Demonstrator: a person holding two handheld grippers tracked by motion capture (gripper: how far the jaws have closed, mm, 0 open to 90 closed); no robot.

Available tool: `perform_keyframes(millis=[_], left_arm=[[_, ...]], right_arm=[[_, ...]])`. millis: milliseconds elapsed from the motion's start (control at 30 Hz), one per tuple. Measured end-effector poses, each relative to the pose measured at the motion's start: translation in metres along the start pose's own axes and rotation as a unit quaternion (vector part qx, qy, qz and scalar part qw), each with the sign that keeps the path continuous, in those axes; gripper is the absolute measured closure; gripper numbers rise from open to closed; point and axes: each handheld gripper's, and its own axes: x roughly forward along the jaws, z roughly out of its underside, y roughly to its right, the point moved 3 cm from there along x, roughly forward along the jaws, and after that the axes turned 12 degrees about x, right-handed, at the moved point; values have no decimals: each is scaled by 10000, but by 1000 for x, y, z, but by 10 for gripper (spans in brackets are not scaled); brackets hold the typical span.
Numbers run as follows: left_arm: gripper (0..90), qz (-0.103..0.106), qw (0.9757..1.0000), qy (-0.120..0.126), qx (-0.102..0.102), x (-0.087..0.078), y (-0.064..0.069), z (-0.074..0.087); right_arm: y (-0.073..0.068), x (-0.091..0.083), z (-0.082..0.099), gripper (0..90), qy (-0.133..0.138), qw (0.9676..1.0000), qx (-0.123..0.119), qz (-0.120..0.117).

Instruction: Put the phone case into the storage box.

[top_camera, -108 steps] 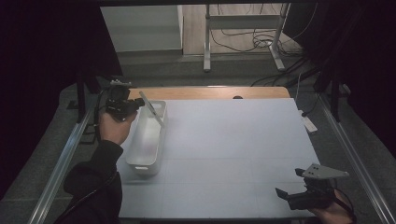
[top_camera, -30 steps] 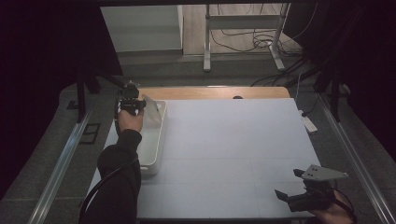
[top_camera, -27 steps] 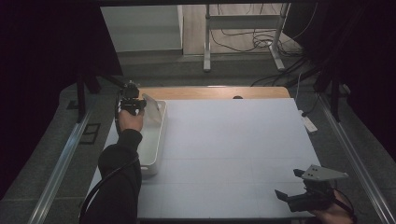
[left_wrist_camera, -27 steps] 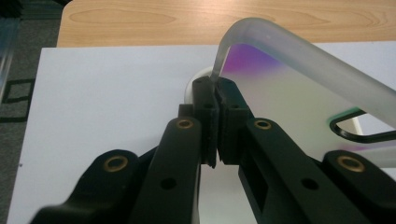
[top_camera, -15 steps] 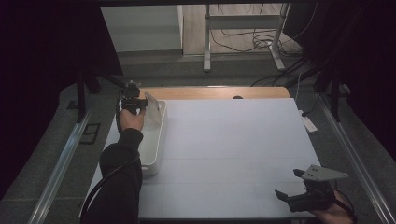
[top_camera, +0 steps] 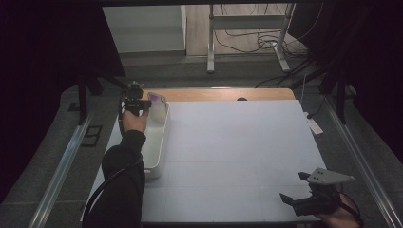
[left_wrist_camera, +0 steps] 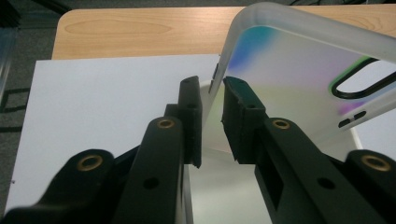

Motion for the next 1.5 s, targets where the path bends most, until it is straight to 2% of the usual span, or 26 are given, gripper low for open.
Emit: perform_keyframes(millis=[267, 767, 1167, 1500], left_arm=[[686, 2, 9998, 106, 139, -5, 3, -3], [515, 95, 9994, 252, 218, -16, 5, -4], [493, 445, 9976, 446, 277, -30, 7, 2], [337, 755, 9944, 657, 345, -40, 5, 8]], right_arm=[[0, 0, 0, 5, 2, 10000, -8, 4], [0, 0, 0, 5, -2, 10000, -20, 12], [-1, 0, 0, 5, -12, 10000, -28, 8], [-1, 0, 0, 5, -11, 10000, -18, 15]])
